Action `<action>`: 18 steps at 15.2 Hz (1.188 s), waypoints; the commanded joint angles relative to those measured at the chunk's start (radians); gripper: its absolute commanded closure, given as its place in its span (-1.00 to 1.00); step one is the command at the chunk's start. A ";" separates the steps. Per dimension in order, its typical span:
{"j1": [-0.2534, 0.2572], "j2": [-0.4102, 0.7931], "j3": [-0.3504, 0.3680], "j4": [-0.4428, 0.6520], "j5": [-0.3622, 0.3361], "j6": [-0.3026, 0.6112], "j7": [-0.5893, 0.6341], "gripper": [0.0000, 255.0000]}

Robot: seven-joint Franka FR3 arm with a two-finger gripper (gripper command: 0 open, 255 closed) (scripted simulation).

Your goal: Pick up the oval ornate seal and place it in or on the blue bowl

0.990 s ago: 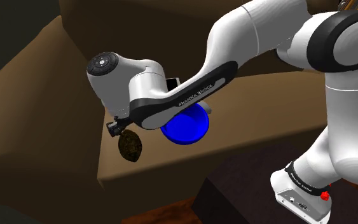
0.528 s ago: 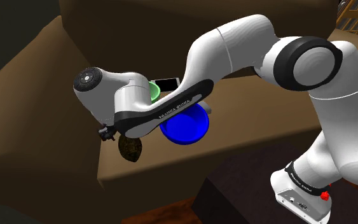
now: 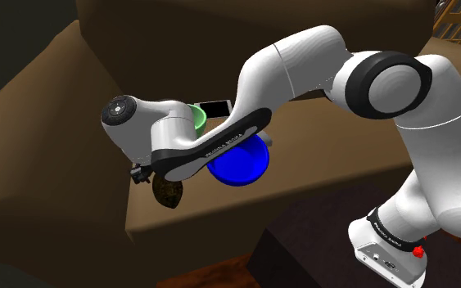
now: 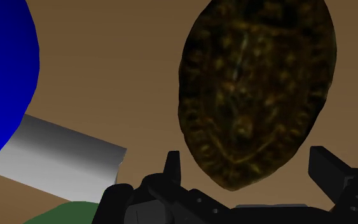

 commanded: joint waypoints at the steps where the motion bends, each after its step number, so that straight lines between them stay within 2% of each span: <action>1: 0.000 0.000 0.000 0.000 0.000 0.001 0.000 -1.00; 3: 0.000 0.000 0.000 0.000 0.000 0.000 0.000 -1.00; 4: 0.000 0.000 0.000 0.000 0.000 0.000 0.000 1.00; 13: 0.000 0.000 0.000 0.000 0.000 0.000 0.000 1.00; 18: -0.007 -0.036 0.015 0.005 0.020 -0.036 -0.020 1.00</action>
